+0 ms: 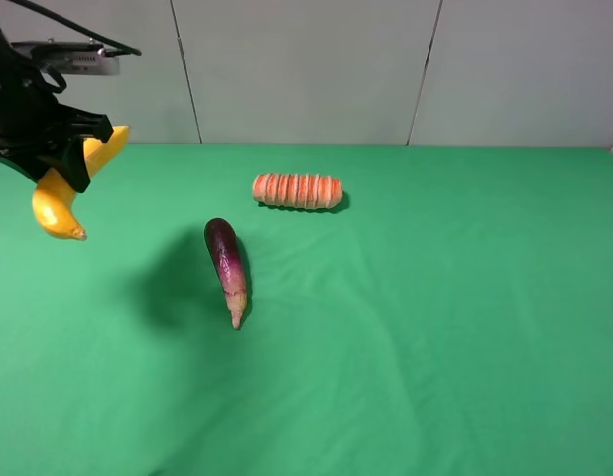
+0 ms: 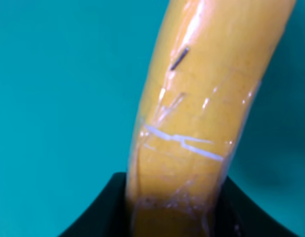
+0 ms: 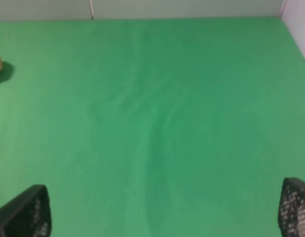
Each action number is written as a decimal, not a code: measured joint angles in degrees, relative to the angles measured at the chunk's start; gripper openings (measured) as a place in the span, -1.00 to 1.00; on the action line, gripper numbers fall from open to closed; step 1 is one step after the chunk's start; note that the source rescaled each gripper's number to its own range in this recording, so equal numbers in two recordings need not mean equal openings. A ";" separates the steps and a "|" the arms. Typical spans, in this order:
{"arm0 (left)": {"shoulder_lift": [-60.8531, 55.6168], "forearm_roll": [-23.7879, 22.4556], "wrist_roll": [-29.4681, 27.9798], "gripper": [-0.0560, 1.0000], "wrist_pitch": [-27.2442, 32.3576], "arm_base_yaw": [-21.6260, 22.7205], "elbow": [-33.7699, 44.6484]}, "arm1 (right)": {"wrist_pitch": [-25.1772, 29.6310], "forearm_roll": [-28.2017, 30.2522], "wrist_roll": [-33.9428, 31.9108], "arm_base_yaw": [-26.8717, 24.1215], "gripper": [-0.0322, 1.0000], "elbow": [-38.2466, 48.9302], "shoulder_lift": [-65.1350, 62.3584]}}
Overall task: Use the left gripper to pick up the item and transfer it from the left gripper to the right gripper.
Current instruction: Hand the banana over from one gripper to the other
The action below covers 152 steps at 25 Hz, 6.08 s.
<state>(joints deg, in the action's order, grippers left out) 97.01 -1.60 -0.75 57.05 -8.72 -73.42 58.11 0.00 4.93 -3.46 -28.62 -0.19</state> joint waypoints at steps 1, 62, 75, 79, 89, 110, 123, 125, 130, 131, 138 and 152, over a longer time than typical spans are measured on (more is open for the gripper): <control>0.00 0.00 0.75 -0.89 0.07 -0.91 -0.55 | 0.00 0.00 0.00 0.00 1.00 0.00 0.00; 0.00 7.31 25.81 -0.89 -10.67 -43.19 -8.84 | -6.68 -67.35 40.38 0.00 1.00 -8.04 57.73; 0.00 7.31 25.82 -0.89 -10.67 -43.19 -8.84 | -2.14 -73.45 47.88 0.00 1.00 -8.04 64.54; 0.00 7.31 25.82 -0.89 -10.67 -43.19 -8.84 | -1.15 -75.18 49.22 0.14 1.00 -8.04 65.60; 0.00 7.31 25.82 -0.89 -10.67 -43.19 -8.84 | -5.73 -76.41 50.50 6.34 1.00 -8.60 65.67; 0.00 7.31 25.87 -0.89 -10.67 -43.19 -8.84 | -3.61 -78.12 53.24 6.51 -0.91 -8.60 65.67; 0.00 7.15 25.82 -0.89 -10.67 -43.19 -8.84 | -3.37 -78.79 53.62 6.51 -0.93 -8.60 66.03; 0.00 7.15 25.82 -0.89 -10.67 -43.19 -8.84 | -3.37 -78.79 53.62 6.51 -0.93 -8.60 66.03; 0.00 7.23 25.63 -0.50 -10.56 -43.19 -8.84 | -2.19 -79.42 53.67 6.51 -0.93 -8.60 66.03; 0.00 7.28 25.08 -0.11 -10.63 -43.19 -8.84 | -1.55 -79.56 53.67 6.51 -0.93 -8.60 66.03; 0.00 5.80 22.83 0.95 -11.04 -43.19 -8.84 | -0.56 -80.00 53.67 6.51 -0.93 -8.60 66.03; -4.10 5.87 18.68 1.00 -9.18 -43.19 -8.84 | -1.58 -80.00 53.67 6.51 -0.93 -8.60 66.03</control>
<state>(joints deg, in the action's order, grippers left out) 92.91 4.27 17.93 47.87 -51.91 -82.26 56.53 -80.00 58.60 3.05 -37.22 65.85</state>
